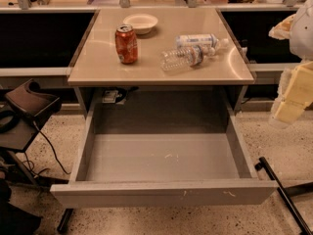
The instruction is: Place water bottle into top drawer
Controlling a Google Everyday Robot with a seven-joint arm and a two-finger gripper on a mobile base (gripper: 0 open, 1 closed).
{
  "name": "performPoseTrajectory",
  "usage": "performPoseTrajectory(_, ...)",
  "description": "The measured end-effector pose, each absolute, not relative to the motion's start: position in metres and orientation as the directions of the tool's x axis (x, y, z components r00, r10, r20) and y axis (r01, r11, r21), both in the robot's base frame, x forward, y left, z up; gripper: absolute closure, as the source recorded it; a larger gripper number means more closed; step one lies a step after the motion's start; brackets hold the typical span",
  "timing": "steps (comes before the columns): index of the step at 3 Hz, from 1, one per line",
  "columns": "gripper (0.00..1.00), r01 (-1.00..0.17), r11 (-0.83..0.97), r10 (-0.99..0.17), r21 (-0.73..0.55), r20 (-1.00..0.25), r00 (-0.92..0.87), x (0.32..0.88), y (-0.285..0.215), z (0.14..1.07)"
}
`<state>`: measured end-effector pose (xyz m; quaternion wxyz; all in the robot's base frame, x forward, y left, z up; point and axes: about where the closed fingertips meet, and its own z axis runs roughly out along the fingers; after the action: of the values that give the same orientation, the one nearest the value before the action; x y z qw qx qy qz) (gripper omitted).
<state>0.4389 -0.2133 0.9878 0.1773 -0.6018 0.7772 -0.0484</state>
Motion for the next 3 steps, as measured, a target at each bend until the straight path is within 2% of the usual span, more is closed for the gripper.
performPoseTrajectory(1, 0.0, -0.918, 0.262, -0.955, -0.299, -0.215, -0.203, 0.447, -0.211, 0.989)
performPoseTrajectory(3, 0.0, -0.924, 0.249, -0.947, -0.292, -0.274, -0.168, 0.513, -0.206, 0.979)
